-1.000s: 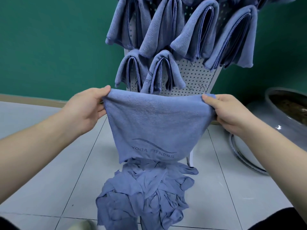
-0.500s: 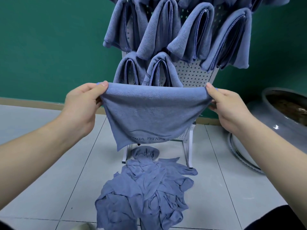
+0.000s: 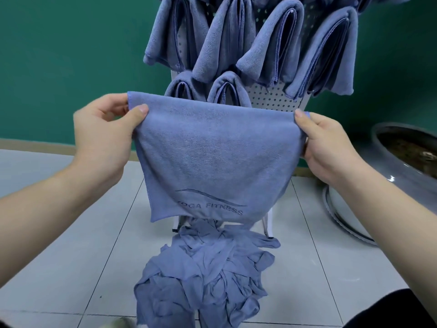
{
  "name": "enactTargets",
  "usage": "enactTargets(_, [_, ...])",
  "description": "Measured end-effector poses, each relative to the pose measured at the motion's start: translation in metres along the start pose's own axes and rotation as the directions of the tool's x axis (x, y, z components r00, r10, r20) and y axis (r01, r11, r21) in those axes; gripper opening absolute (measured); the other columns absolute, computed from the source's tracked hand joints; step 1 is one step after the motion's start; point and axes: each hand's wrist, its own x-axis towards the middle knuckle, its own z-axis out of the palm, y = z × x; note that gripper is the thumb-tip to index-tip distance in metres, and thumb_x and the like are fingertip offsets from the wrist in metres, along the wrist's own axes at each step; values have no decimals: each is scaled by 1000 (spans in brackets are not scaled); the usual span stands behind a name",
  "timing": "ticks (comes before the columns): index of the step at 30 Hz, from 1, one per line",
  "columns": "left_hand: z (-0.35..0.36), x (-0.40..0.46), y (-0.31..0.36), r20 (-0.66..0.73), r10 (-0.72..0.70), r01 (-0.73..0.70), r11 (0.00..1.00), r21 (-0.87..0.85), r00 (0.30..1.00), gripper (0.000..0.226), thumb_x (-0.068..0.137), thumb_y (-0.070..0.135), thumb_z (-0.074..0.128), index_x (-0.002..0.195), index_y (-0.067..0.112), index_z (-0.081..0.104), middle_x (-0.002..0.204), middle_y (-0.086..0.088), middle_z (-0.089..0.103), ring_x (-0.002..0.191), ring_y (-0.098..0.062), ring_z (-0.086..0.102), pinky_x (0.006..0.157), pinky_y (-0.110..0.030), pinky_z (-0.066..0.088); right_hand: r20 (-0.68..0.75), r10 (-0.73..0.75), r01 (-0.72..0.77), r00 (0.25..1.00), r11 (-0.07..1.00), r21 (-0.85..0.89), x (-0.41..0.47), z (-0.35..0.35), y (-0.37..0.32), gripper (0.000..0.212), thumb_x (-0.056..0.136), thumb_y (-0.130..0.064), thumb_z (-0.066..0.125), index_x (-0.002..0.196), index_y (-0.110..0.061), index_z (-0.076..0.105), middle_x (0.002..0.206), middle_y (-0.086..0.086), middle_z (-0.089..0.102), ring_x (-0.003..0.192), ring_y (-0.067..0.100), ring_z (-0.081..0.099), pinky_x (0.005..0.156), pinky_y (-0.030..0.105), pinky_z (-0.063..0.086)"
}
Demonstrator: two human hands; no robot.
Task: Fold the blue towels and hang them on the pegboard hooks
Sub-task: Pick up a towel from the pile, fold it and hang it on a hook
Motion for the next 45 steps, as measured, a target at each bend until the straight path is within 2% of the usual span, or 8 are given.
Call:
enactTargets(5, [-5, 4, -3, 15, -16, 15, 997, 71, 1000, 20, 91, 11, 76, 97, 28, 67, 84, -2, 67, 72, -14, 61, 66, -24, 48, 55, -14, 13, 998, 1000, 25, 0, -1, 0, 28, 101, -13, 63, 124, 4, 66, 116, 18, 74, 92, 19, 71, 68, 27, 56])
enactTargets(8, [-6, 9, -5, 80, -170, 164, 983, 77, 982, 33, 94, 10, 72, 116, 25, 53, 84, -1, 69, 68, -11, 63, 64, -24, 52, 40, -8, 8, 999, 1000, 7, 0, -1, 2, 12, 99, -8, 64, 111, -6, 64, 98, 8, 76, 82, 15, 72, 62, 25, 54])
enactTargets(10, [-8, 14, -7, 210, -326, 302, 943, 139, 922, 29, 98, 9, 67, 125, 13, 58, 97, -9, 75, 80, -17, 70, 73, -28, 60, -3, 4, -4, 1000, 1000, 5, 3, -3, 5, 14, 97, -11, 69, 103, -14, 56, 92, 8, 75, 79, 19, 69, 64, 30, 52])
enactTargets(14, [-16, 16, -15, 425, -519, 442, 854, 274, 741, 22, 101, 5, 58, 92, 2, 77, 94, -10, 79, 82, -13, 75, 76, -22, 62, -14, 111, -111, 994, 994, 4, 10, -12, 15, 41, 93, -15, 75, 127, -13, 52, 110, 7, 77, 97, 19, 72, 83, 35, 56])
enactTargets(19, [-20, 17, -24, 460, -614, 498, 789, 359, 641, 17, 104, 9, 54, 91, 6, 65, 89, -3, 76, 78, -13, 73, 80, -27, 63, 46, 329, -326, 943, 943, -69, 13, -18, 31, 20, 97, -11, 69, 110, 2, 73, 92, 9, 79, 83, 21, 73, 66, 28, 61])
enactTargets(25, [-14, 16, -27, 325, -566, 406, 799, 444, 757, 19, 105, 13, 55, 87, 14, 50, 85, -7, 64, 73, -21, 63, 69, -33, 57, 42, 389, -380, 920, 915, -137, 11, -9, 39, 23, 102, -15, 63, 112, 4, 70, 94, 12, 78, 73, 18, 76, 64, 28, 61])
enactTargets(33, [2, 2, -29, 128, -430, 321, 813, 485, 894, 25, 100, 6, 55, 80, 13, 43, 78, -12, 59, 59, -22, 62, 48, -29, 59, 25, 427, -422, 904, 900, -111, -8, 25, 40, 34, 103, -14, 62, 120, 15, 64, 107, 22, 77, 100, 35, 76, 86, 43, 63])
enactTargets(45, [34, -40, -25, 285, -332, 170, 866, 471, 899, 16, 92, 6, 67, 78, 4, 61, 61, -14, 67, 59, -25, 70, 71, -53, 64, 136, 368, -378, 920, 925, 49, -59, 84, 33, 26, 107, -14, 55, 106, 2, 75, 104, 17, 79, 106, 35, 74, 89, 40, 62])
